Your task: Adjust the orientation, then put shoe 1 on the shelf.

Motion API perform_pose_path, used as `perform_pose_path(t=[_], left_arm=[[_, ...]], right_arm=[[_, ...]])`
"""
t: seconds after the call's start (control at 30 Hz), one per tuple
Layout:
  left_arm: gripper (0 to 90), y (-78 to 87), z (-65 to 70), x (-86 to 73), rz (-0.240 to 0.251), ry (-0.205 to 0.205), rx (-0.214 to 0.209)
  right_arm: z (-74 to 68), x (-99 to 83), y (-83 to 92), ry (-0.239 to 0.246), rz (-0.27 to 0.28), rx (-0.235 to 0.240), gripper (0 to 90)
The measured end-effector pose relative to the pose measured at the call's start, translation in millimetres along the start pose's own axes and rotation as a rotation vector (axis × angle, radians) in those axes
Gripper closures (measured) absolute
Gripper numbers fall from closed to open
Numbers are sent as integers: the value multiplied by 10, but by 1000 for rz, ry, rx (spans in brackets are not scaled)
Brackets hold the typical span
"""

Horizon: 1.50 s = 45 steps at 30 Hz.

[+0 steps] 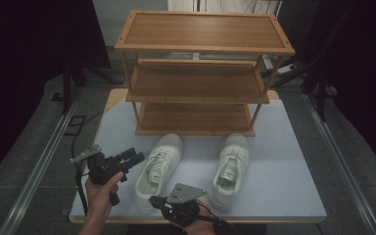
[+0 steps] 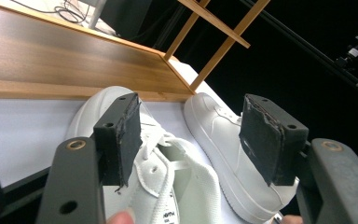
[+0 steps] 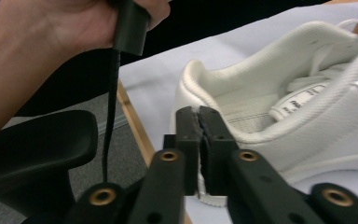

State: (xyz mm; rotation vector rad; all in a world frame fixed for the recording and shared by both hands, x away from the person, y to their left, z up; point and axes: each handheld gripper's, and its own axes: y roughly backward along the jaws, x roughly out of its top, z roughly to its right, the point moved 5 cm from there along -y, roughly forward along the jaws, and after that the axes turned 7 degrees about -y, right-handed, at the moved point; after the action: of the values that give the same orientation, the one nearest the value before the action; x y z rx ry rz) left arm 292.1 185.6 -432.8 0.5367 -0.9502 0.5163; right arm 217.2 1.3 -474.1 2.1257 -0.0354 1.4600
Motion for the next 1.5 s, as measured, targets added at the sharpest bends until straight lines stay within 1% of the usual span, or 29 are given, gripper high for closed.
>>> perform_pose_path(t=[0.03,0.1,0.13,0.17,0.2,0.27,0.3,0.33,0.37,0.43,0.5,0.6,0.67,0.77,0.87,0.9,0.93,0.97,1.0,1.03,1.13,1.2,1.27,1.33,1.37,1.4,1.43,1.47,1.5], left_arm=[[378,-2,-10,-4,0,0,5],[378,-8,-13,-13,-1,-3,16],[378,-8,-13,-13,-1,-3,16],[378,-22,-12,-20,-3,-6,24],[378,-22,-12,-20,-3,-6,24],[377,-38,-10,-37,-9,-14,30],[370,-52,-4,-50,-17,-18,35],[369,-52,-4,-50,-17,-18,35],[366,-74,4,-60,-20,-19,35],[364,-87,5,-71,-31,-23,37],[358,-111,-2,-90,-37,-26,43],[351,-157,-22,-138,-52,-24,57],[350,-182,-32,-166,-58,-30,70],[342,-226,-33,-215,-62,-46,100],[338,-255,-31,-244,-73,-57,109],[341,-289,-31,-281,-95,-68,115],[343,-289,-31,-281,-95,-68,115],[346,-323,-43,-317,-119,-86,130],[350,-323,-43,-317,-119,-86,130],[351,-352,-62,-351,-143,-101,150],[353,-374,-65,-372,-149,-104,154],[352,-416,-49,-392,-166,-132,162],[354,-449,-49,-415,-178,-143,167],[368,-466,-80,-441,-186,-140,181],[376,-480,-98,-451,-196,-147,194],[377,-480,-98,-451,-196,-147,194],[383,-496,-110,-462,-204,-156,210],[386,-496,-110,-462,-204,-156,210],[395,-509,-118,-476,-214,-166,225]], right_arm=[[55,17,116,4,21,-36,833],[113,40,264,-11,53,-61,815],[113,40,264,-11,53,-61,815],[174,60,451,-13,88,-89,780],[174,60,451,-13,88,-89,780],[225,70,637,-11,132,-123,728],[271,64,805,3,165,-156,681],[271,64,805,3,165,-156,681],[329,41,952,20,172,-195,630],[353,32,995,19,177,-207,626],[437,15,1111,-8,197,-228,613],[537,22,1208,-38,217,-257,595],[576,34,1237,-57,227,-260,585],[585,29,1228,-53,220,-272,578],[591,9,1210,-53,210,-278,576],[599,-13,1191,-59,201,-279,573],[599,-13,1191,-59,201,-279,573],[606,-26,1179,-65,196,-279,573],[606,-26,1179,-65,196,-279,573],[608,-30,1175,-66,196,-280,573],[608,-31,1174,-66,197,-281,573],[610,-33,1173,-67,196,-283,572],[611,-35,1172,-68,196,-286,572],[608,-33,1176,-65,207,-295,573],[602,-28,1185,-54,220,-307,574],[602,-28,1185,-54,220,-307,574],[600,-23,1190,-52,226,-310,574],[604,-22,1193,-54,229,-310,574],[609,-23,1194,-56,230,-313,574]])
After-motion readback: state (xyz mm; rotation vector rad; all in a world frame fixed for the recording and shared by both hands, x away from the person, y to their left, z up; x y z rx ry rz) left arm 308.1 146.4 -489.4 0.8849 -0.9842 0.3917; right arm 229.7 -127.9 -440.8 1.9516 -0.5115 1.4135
